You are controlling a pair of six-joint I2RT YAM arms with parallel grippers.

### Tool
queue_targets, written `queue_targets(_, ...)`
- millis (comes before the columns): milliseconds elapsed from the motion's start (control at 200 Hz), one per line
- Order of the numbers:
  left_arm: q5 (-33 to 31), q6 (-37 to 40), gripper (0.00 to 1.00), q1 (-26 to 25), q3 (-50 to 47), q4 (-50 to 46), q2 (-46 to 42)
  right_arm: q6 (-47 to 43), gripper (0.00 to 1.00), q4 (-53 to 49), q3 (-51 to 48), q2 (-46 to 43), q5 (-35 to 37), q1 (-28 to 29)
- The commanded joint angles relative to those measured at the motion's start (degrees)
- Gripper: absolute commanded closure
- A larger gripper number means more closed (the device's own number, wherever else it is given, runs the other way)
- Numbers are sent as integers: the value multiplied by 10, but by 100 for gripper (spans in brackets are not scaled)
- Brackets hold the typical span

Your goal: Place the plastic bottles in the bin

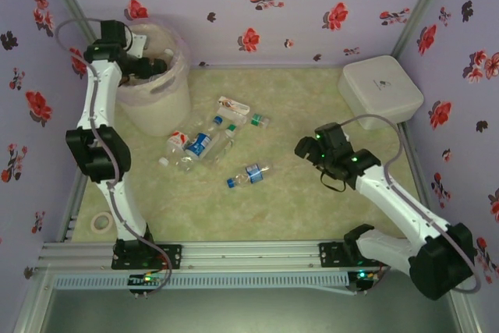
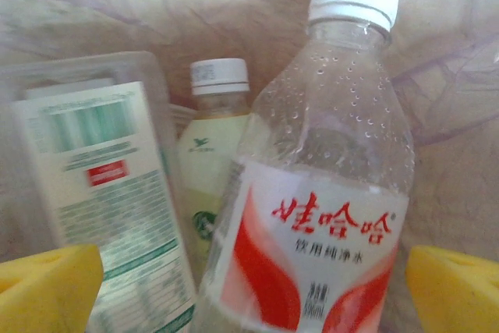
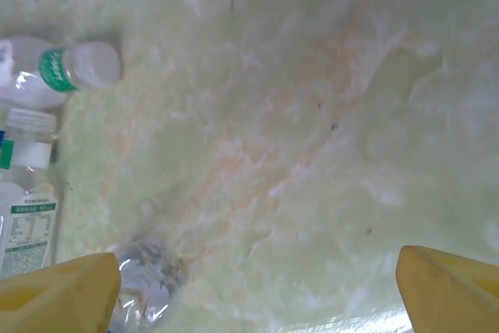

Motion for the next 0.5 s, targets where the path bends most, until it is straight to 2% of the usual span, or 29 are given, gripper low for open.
queue_targets(0,-49,-7,0,12,46,-33,-51,108,6,-22,31,36,8,39)
queue_targets(85,-70,-5,0,14,57,-42,-75,170,1,42,17,59,0,65)
queue_targets(165,-99,-2,0,14,54,-43,-103,216,0,100,11,88,-14,87)
queue_targets(315,-139,-29,0,17,5,-13,-176,240,0,67,70,161,30,122)
queue_targets(405,-138,-55,0,13,-52,22,-243,260,0,56,97,198,23,129)
queue_targets(495,-136,-74,0,-14,-123,62,-309,297,1,80,93,228,15,146)
